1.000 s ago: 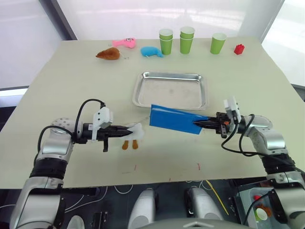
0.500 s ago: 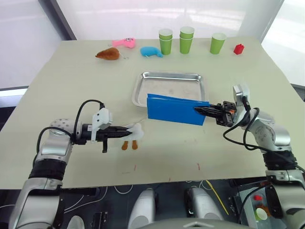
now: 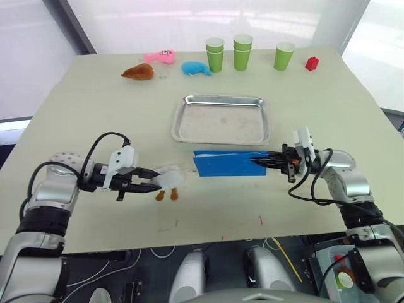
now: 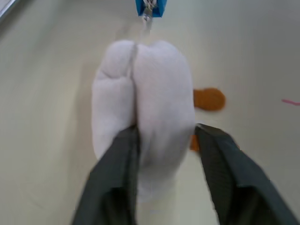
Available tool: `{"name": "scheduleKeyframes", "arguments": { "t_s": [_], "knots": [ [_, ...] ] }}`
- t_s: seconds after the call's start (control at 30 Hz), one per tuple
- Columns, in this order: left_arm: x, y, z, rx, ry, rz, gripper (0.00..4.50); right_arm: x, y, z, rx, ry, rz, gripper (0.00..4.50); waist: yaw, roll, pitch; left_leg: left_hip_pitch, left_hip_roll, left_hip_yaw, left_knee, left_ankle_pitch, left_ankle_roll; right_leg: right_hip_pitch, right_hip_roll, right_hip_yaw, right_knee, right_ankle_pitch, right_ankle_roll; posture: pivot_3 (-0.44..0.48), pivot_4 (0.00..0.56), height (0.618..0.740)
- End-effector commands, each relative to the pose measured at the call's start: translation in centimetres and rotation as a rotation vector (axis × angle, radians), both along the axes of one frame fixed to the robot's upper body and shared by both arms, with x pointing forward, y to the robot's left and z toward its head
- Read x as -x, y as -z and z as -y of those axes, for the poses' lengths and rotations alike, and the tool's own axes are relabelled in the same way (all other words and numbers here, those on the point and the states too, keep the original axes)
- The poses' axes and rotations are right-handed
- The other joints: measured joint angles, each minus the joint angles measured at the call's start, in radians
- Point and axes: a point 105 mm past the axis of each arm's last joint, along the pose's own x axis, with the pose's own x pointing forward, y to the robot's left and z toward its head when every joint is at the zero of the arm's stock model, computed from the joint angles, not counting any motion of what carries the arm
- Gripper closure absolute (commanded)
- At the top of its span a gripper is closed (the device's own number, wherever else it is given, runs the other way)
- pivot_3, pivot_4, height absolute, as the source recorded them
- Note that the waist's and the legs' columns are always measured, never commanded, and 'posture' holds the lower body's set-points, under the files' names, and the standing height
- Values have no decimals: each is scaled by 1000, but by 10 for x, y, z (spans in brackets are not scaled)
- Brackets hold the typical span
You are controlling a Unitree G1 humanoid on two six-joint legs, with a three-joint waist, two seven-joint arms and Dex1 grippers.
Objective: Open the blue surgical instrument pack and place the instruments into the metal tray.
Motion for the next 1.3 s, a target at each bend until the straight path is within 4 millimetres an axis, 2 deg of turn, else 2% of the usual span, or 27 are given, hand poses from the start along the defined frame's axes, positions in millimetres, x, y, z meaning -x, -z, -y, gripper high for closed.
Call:
{"name": "scheduleKeyframes", "arguments": {
  "t_s": [0.03,0.1,0.13,0.17,0.43,0.73,1.0,1.13,1.23,1.3],
  "knots": [
    [5,-21,-4,34,12,-43,711,0,-6,4,-6,5,43,4500,1,0,0,0,0,0,0,0,0,0,0,0,0,0,0,0,150,740],
    [-5,-44,3,113,13,20,575,1,-4,4,6,-5,48,4500,1,-1,1,0,0,0,0,0,0,0,0,0,0,0,0,0,150,740],
    [-10,-56,8,164,14,53,194,1,-3,4,13,-8,51,4500,1,-1,2,-1,0,-1,0,0,0,0,0,-1,0,0,0,0,150,740],
    [-15,-64,14,206,17,73,194,1,-2,4,19,-10,54,4500,9,-3,3,-1,0,0,0,0,0,0,0,-1,0,0,0,0,150,740],
    [-42,-73,53,362,20,181,194,1,2,4,43,-26,59,4500,4,-4,3,-2,-1,-2,1,0,0,0,-1,-2,0,0,0,0,150,740],
    [-63,-50,75,296,45,249,194,0,0,4,49,-30,59,4500,4,-4,3,-2,-1,-2,2,0,0,0,-1,-2,0,0,0,0,150,740],
    [-66,-34,92,285,98,230,194,1,1,4,50,-35,58,4500,4,-4,3,-2,-1,-2,1,0,0,0,-1,-2,0,0,0,0,150,740],
    [-64,-34,104,325,136,198,194,1,1,3,49,-37,58,4500,4,-4,3,-2,-1,-2,1,0,0,0,-1,-2,0,0,0,0,150,740],
    [-61,-34,108,356,156,168,884,1,1,3,49,-36,47,4500,3,-4,3,-2,-1,-2,1,0,0,0,-1,-2,0,0,0,0,150,740],
    [-56,-32,108,361,177,141,1789,0,1,4,50,-29,35,4500,3,-4,3,-2,-1,-2,1,0,0,0,-1,-2,0,0,0,0,150,740]
  ]
}}
